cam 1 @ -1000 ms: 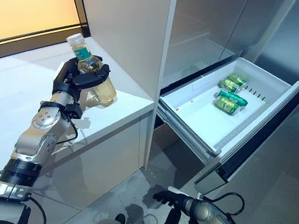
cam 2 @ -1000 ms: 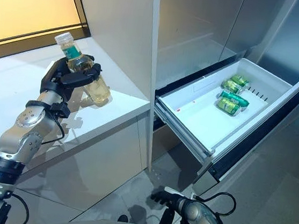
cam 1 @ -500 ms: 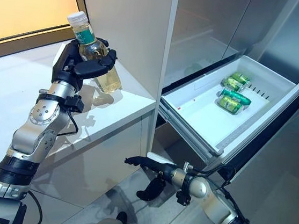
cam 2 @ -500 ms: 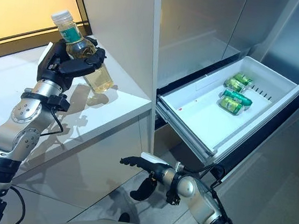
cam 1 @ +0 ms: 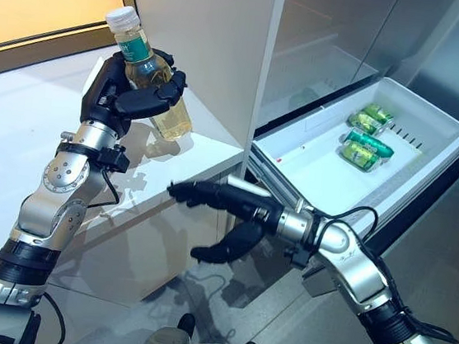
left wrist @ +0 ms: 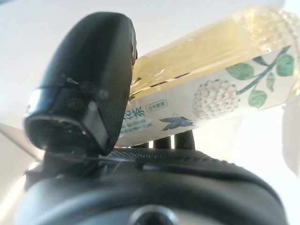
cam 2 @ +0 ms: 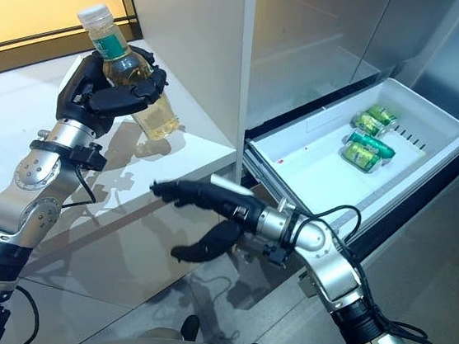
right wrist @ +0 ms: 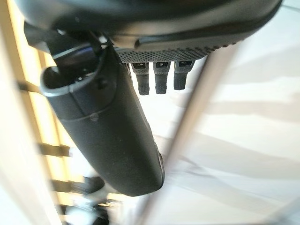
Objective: Put drinks into fridge and close the fridge
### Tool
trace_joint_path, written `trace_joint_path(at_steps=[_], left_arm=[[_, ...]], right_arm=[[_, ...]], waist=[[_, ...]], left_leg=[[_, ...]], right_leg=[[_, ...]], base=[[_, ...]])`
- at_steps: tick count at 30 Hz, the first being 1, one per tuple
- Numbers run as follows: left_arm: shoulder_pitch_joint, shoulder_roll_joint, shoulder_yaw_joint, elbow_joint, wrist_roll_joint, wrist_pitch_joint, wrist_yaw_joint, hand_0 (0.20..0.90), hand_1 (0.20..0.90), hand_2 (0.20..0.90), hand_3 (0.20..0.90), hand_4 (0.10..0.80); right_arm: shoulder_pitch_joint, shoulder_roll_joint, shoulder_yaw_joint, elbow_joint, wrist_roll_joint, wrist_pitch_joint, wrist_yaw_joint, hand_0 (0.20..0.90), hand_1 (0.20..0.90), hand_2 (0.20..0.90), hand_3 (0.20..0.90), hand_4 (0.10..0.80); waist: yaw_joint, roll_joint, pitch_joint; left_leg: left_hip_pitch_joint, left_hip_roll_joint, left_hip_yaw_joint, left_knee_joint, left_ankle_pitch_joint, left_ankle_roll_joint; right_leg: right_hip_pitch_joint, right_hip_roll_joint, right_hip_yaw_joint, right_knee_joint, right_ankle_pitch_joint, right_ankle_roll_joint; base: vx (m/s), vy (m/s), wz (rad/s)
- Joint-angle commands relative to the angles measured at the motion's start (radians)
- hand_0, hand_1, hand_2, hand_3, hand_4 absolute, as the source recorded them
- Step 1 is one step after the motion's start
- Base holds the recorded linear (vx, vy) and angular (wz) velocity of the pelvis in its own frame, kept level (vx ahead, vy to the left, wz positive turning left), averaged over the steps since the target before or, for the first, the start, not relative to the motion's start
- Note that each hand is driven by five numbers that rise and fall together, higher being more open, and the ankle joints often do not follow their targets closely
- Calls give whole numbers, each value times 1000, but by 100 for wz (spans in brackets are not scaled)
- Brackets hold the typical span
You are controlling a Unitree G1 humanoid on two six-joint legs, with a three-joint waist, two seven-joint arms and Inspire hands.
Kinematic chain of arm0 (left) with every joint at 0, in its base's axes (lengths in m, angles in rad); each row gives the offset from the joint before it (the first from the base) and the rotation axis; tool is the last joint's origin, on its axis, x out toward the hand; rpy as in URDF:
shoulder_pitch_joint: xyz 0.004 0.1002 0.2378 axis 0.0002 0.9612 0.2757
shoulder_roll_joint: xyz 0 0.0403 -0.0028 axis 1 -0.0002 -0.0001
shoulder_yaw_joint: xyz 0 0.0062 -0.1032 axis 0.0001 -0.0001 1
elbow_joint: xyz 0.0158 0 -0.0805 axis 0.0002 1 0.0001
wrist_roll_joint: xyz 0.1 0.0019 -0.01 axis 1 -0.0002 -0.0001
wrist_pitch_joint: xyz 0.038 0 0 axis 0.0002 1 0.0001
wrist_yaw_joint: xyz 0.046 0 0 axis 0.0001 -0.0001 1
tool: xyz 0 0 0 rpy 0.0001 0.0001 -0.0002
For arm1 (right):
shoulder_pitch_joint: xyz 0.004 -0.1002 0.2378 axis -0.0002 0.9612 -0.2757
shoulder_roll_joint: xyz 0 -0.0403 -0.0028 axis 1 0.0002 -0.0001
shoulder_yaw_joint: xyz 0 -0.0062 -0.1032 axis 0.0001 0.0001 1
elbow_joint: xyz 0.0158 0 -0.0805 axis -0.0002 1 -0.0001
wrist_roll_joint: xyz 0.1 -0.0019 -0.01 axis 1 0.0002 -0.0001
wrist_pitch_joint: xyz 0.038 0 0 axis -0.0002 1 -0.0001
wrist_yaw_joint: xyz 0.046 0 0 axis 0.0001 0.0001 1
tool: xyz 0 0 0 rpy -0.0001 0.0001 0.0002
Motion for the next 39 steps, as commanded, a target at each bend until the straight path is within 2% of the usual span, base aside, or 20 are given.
trace_joint_path(at_steps=[1, 6, 11, 24, 39], left_arm=[[-113, 55, 153, -146, 29, -256, -33, 300, 300, 300, 200, 100], [-90, 68, 190, -153, 20, -264, -57, 300, 300, 300, 200, 100], [-80, 69, 195, -169, 2, -257, -90, 300, 300, 300, 200, 100], [-174, 55, 48, -181, -2, -197, -139, 300, 300, 300, 200, 100], [-251, 48, -39, -183, 3, -183, -186, 300, 300, 300, 200, 100]], right_arm=[[-47, 28, -101, -149, 163, -73, -61, 900, 900, 900, 900, 800], [-12, 14, -187, -140, 131, -75, -179, 900, 900, 900, 900, 800], [10, 1, -220, -124, 161, -28, -207, 900, 900, 900, 900, 800], [-189, -1, -80, -32, 193, 42, -280, 900, 900, 900, 900, 800], [-322, 81, 27, 55, 304, 110, -345, 900, 900, 900, 900, 800]], waist=[[-22, -3, -123], [-35, 1, -126], [-44, 3, -127], [-23, -8, -125], [0, -13, -128]], left_leg=[[11, -85, 10, 1, -58, 63], [12, -83, 18, 1, -61, 64], [13, -82, 24, 1, -65, 63], [19, -81, 17, 1, -64, 59], [23, -82, 9, 1, -66, 62]], right_leg=[[-34, -8, 23, 25, 43, 43], [-37, -7, 28, 25, 43, 42], [-37, -8, 27, 21, 44, 43], [-25, -11, 12, 17, 43, 39], [-19, -9, 8, 17, 39, 31]], base=[[0, 0, 0], [0, 0, 0], [0, 0, 0], [3, -1, 1], [11, -4, 2]])
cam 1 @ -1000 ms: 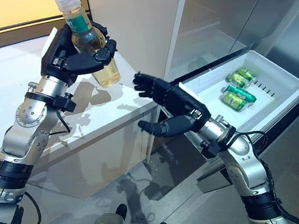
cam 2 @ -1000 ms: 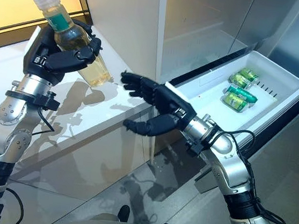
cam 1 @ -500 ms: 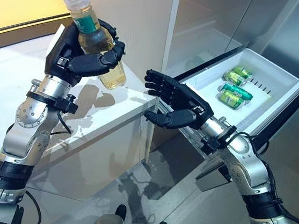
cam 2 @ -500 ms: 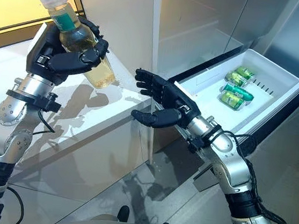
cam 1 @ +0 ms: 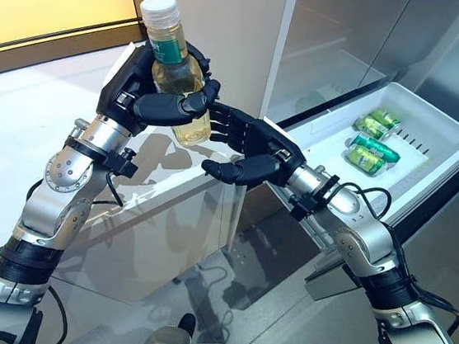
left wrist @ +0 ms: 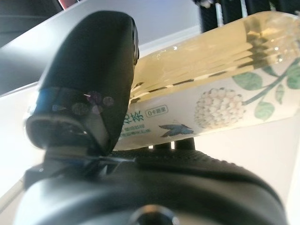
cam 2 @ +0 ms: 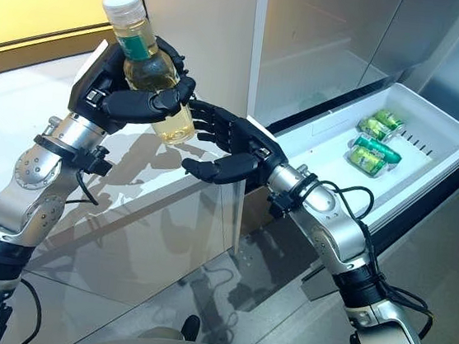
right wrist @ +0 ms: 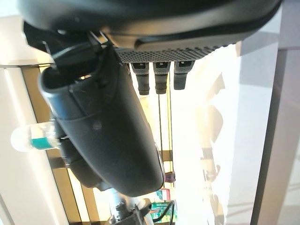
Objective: Put drinks into fridge and close the fridge
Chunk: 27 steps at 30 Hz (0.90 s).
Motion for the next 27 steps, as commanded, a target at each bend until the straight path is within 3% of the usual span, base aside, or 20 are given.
trace_joint_path(at_steps=[1, 19, 20, 21, 22, 27], left_arm=[[-208, 47, 11, -114, -33, -127, -5, 300, 300, 300, 200, 100], [-260, 54, -42, -109, -41, -85, -44, 300, 300, 300, 200, 100], [-260, 53, -42, -109, -43, -85, -47, 300, 300, 300, 200, 100], [-261, 52, -45, -110, -43, -86, -47, 300, 300, 300, 200, 100], [-263, 48, -46, -112, -42, -81, -49, 300, 300, 300, 200, 100], [-262, 44, -52, -113, -45, -79, -60, 300, 300, 300, 200, 100]], right_arm=[[-141, 73, 15, -29, 99, -67, -15, 900, 900, 900, 900, 800], [-266, 101, 69, -13, 136, -65, -73, 900, 900, 900, 900, 800], [-266, 103, 69, -14, 140, -64, -72, 742, 742, 742, 716, 616], [-266, 106, 73, -14, 139, -66, -71, 420, 420, 420, 340, 240], [-267, 109, 74, -14, 140, -65, -67, 300, 300, 300, 200, 100], [-272, 112, 83, -23, 156, -69, -70, 300, 300, 300, 200, 100]], waist=[[-11, -13, -128], [0, -15, -135], [-1, -15, -135], [-1, -15, -135], [-1, -15, -135], [0, -14, -136]], left_leg=[[21, -80, 22, 1, -71, 61], [20, -79, 19, 1, -69, 62], [20, -79, 20, 1, -69, 63], [20, -79, 19, 1, -69, 63], [20, -79, 20, 1, -69, 64], [19, -78, 21, 1, -69, 64]], right_leg=[[-30, -9, 24, 17, 39, 31], [-30, -7, 27, 14, 40, 27], [-31, -6, 27, 14, 41, 27], [-30, -6, 28, 14, 41, 26], [-30, -6, 28, 14, 41, 26], [-30, -6, 30, 13, 41, 26]], base=[[0, 0, 0], [0, 0, 0], [0, 0, 0], [0, 0, 0], [0, 0, 0], [0, 0, 0]])
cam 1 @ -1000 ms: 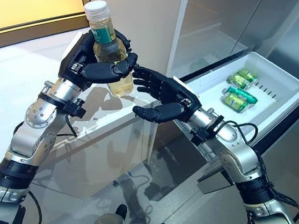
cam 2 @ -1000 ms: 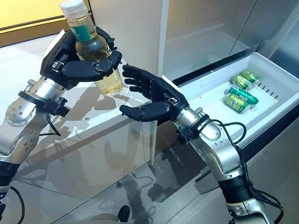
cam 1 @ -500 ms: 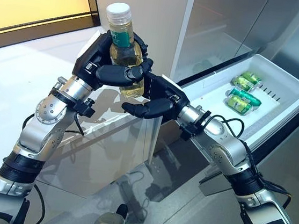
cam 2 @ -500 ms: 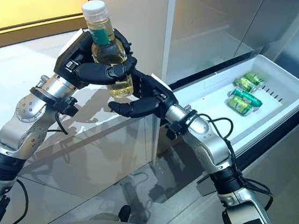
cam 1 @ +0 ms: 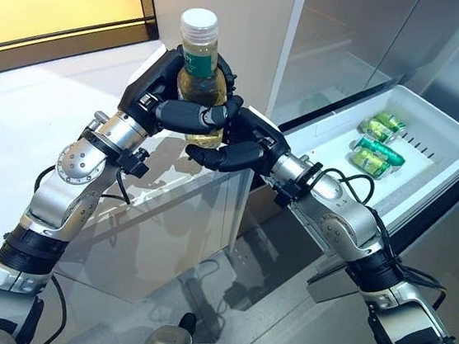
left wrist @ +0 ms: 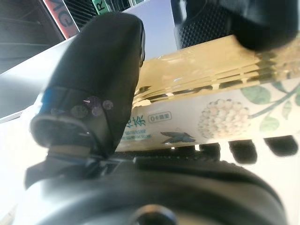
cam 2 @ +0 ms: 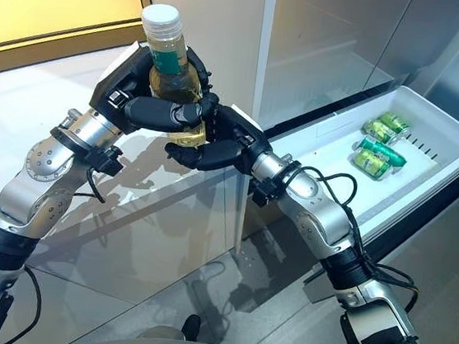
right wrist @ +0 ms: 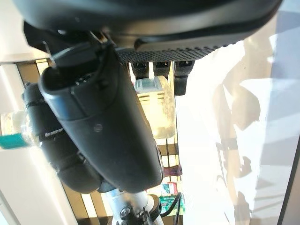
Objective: Put drinks into fridge and close the fridge
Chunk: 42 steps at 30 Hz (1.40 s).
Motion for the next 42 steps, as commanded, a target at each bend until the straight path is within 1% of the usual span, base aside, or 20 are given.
trace_joint_path(at_steps=[1, 15, 16, 17, 24, 30, 34, 42], left_arm=[[-199, 12, 20, -106, -46, -114, 15, 300, 300, 300, 200, 100], [-194, 18, 31, -105, -52, -114, 21, 300, 300, 300, 200, 100], [-195, 19, 33, -105, -49, -109, 23, 408, 408, 408, 326, 226], [-195, 21, 33, -104, -48, -108, 23, 900, 900, 900, 900, 800], [-192, 36, 44, -92, -52, -110, 39, 900, 900, 900, 900, 800], [-181, 51, 58, -89, -58, -104, 25, 900, 900, 900, 900, 800], [-166, 63, 78, -82, -68, -109, 24, 900, 900, 900, 900, 800], [-116, 81, 138, -68, -60, -150, 43, 900, 900, 900, 900, 800]], right_arm=[[-155, 81, 13, -69, 98, -90, 31, 300, 300, 300, 200, 100], [-161, 56, -1, -109, 114, -84, 29, 300, 300, 300, 200, 100], [-161, 58, -2, -104, 108, -85, 32, 300, 300, 300, 200, 100], [-162, 56, -3, -103, 113, -84, 33, 300, 300, 300, 200, 100], [-169, 44, -10, -105, 121, -87, 29, 300, 300, 300, 200, 100], [-171, 32, -17, -103, 126, -98, 33, 300, 300, 300, 200, 100], [-169, 20, -27, -109, 126, -101, 37, 300, 300, 300, 200, 100], [-157, -8, -57, -125, 131, -121, 47, 300, 300, 300, 200, 100]], waist=[[-16, -13, -137], [-24, -14, -139], [-23, -14, -139], [-23, -14, -140], [-22, -15, -139], [-20, -15, -139], [-19, -15, -140], [-14, -17, -140]], left_leg=[[19, -77, 27, 1, -71, 64], [20, -77, 33, 1, -69, 64], [19, -78, 32, 1, -69, 64], [19, -78, 31, 1, -70, 65], [21, -78, 30, 1, -71, 65], [20, -77, 30, 1, -70, 65], [20, -75, 32, 1, -70, 63], [17, -76, 27, 1, -69, 65]], right_leg=[[-32, -6, 33, 12, 41, 27], [-34, -5, 39, 13, 44, 28], [-34, -5, 39, 13, 44, 28], [-34, -6, 39, 13, 44, 28], [-33, -6, 40, 13, 45, 28], [-33, -6, 39, 12, 45, 28], [-33, -6, 38, 12, 46, 28], [-35, -5, 39, 12, 45, 27]], base=[[0, 0, 0], [0, 0, 0], [0, 0, 0], [0, 0, 0], [0, 0, 0], [0, 0, 0], [0, 0, 0], [0, 0, 0]])
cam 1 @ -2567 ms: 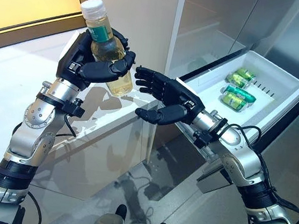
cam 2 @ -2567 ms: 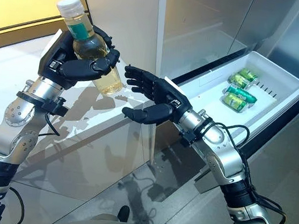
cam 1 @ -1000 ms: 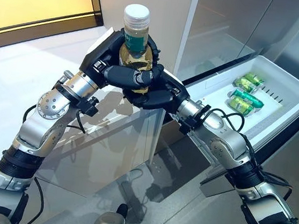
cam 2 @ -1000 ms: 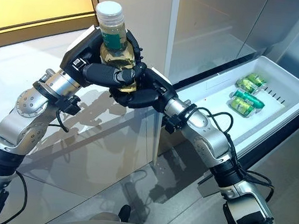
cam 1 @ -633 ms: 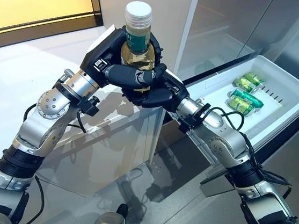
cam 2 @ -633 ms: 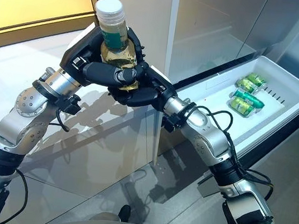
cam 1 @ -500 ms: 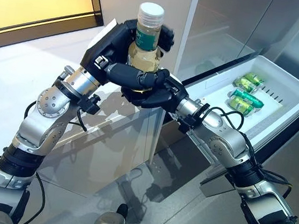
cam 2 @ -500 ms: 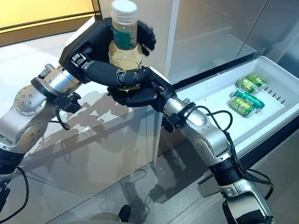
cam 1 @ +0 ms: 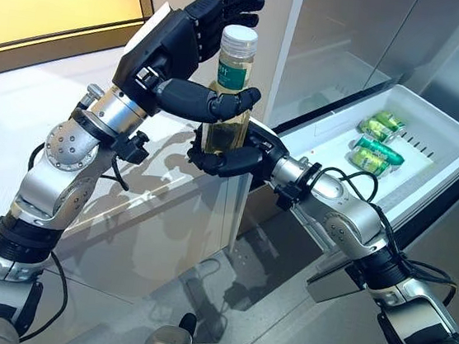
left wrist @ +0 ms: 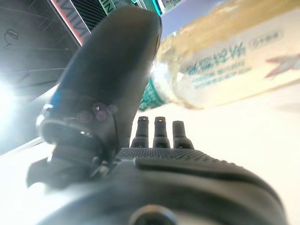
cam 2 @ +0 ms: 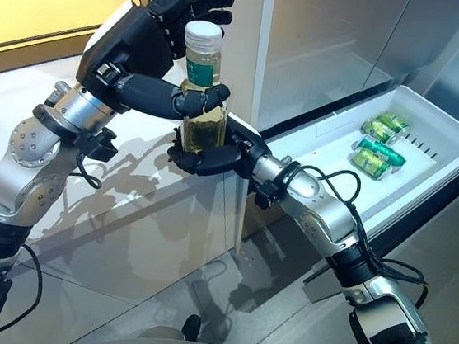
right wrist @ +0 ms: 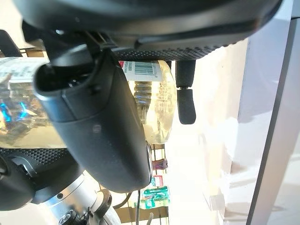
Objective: Put drinks into fridge and close the fridge
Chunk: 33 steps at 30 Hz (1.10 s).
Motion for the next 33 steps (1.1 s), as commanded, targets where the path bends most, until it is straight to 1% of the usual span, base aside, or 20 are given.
trace_joint_path(at_steps=[1, 5, 8, 9, 11, 15, 16, 19, 21, 24, 25, 26, 27, 30, 31, 32, 33], left_arm=[[-18, 42, 104, 21, -55, -149, 31, 900, 900, 900, 900, 800], [32, 43, 146, 20, -67, -135, -20, 900, 900, 900, 900, 800], [57, 58, 161, 21, -62, -125, -42, 900, 900, 900, 900, 800], [72, 64, 171, 19, -79, -114, -58, 900, 900, 900, 900, 800], [94, 69, 185, 20, -108, -117, -84, 900, 900, 900, 900, 800], [135, 51, 210, 11, -202, -105, -119, 900, 900, 900, 900, 800], [146, 39, 214, 7, -247, -106, -146, 900, 900, 900, 900, 800], [185, -20, 218, -14, -334, -76, -190, 900, 900, 900, 900, 800], [209, -68, 208, -26, -353, -41, -198, 900, 900, 900, 900, 800], [256, -129, 191, -28, -402, -36, -230, 900, 900, 900, 900, 800], [264, -141, 188, -30, -416, -36, -245, 900, 900, 900, 900, 800], [279, -169, 182, -34, -466, -24, -284, 900, 900, 900, 900, 800], [287, -187, 178, -39, -483, -17, -308, 900, 900, 900, 900, 800], [302, -242, 154, -56, -579, 26, -394, 900, 900, 900, 900, 800], [311, -265, 143, -62, -606, 59, -429, 900, 900, 900, 900, 800], [313, -273, 136, -63, -612, 74, -438, 900, 900, 900, 900, 800], [320, -296, 110, -67, -620, 98, -455, 900, 900, 900, 900, 800]], right_arm=[[-127, 55, -113, -127, 89, -161, 24, 300, 300, 300, 200, 100], [-112, 44, -132, -145, 88, -167, 32, 300, 300, 300, 200, 100], [-107, 30, -142, -156, 90, -177, 32, 300, 300, 300, 200, 100], [-105, 22, -150, -164, 94, -179, 33, 300, 300, 300, 200, 100], [-98, 11, -160, -173, 94, -189, 38, 300, 300, 300, 200, 100], [-86, -4, -182, -196, 89, -206, 52, 300, 300, 300, 200, 100], [-83, -8, -190, -208, 87, -210, 53, 300, 300, 300, 200, 100], [-65, -9, -213, -237, 67, -224, 62, 300, 300, 300, 200, 100], [-55, -11, -227, -257, 58, -230, 61, 300, 300, 300, 200, 100], [-45, -23, -252, -287, 58, -232, 57, 300, 300, 300, 200, 100], [-45, -27, -257, -295, 61, -232, 53, 300, 300, 300, 200, 100], [-35, -28, -271, -304, 59, -234, 58, 300, 300, 300, 200, 100], [-31, -30, -277, -309, 56, -236, 56, 300, 300, 300, 200, 100], [-20, -28, -290, -321, 38, -240, 51, 300, 300, 300, 200, 100], [-16, -29, -297, -327, 30, -239, 44, 300, 300, 300, 200, 100], [-16, -30, -298, -329, 29, -239, 40, 300, 300, 300, 200, 100], [-16, -35, -300, -334, 35, -237, 31, 300, 300, 300, 200, 100]], waist=[[-10, -19, -139], [-8, -18, -136], [-5, -17, -135], [-3, -17, -136], [-1, -16, -136], [-1, -15, -135], [-1, -16, -135], [-2, -18, -132], [-6, -20, -130], [-10, -23, -129], [-11, -24, -129], [-13, -26, -129], [-14, -27, -129], [-20, -29, -129], [-22, -30, -127], [-23, -30, -127], [-27, -31, -125]], left_leg=[[17, -75, 25, 1, -69, 65], [19, -73, 24, 1, -71, 65], [19, -74, 22, 1, -72, 66], [19, -74, 22, 1, -71, 66], [18, -74, 22, 1, -72, 66], [18, -74, 20, 1, -72, 66], [19, -74, 20, 1, -73, 66], [19, -75, 18, 1, -73, 67], [19, -74, 17, 1, -73, 67], [20, -76, 16, 1, -74, 68], [19, -76, 16, 1, -74, 68], [19, -77, 18, 1, -75, 69], [19, -77, 18, 1, -75, 69], [17, -76, 21, 1, -76, 69], [18, -75, 23, 1, -76, 69], [18, -75, 24, 1, -77, 69], [20, -75, 26, 1, -78, 69]], right_leg=[[-35, -5, 38, 12, 45, 26], [-32, -5, 36, 13, 42, 25], [-31, -5, 34, 13, 42, 25], [-31, -5, 33, 12, 42, 26], [-30, -6, 30, 11, 42, 27], [-30, -6, 30, 11, 41, 26], [-29, -6, 30, 11, 41, 26], [-30, -6, 31, 11, 42, 25], [-32, -5, 34, 12, 42, 25], [-33, -4, 36, 11, 44, 26], [-34, -4, 36, 12, 45, 26], [-34, -3, 37, 11, 45, 26], [-35, -3, 38, 11, 46, 26], [-38, -2, 43, 12, 47, 24], [-39, -2, 45, 12, 48, 24], [-39, -2, 46, 12, 49, 23], [-39, -2, 47, 12, 50, 23]], base=[[0, 0, 0], [0, 0, 0], [0, 0, 0], [0, 0, 0], [0, 0, 0], [0, 0, 0], [0, 0, 0], [0, 0, 0], [0, 0, 0], [0, 0, 0], [0, 0, 0], [0, 0, 0], [0, 0, 0], [0, 0, 0], [0, 0, 0], [0, 0, 0], [0, 0, 0]])
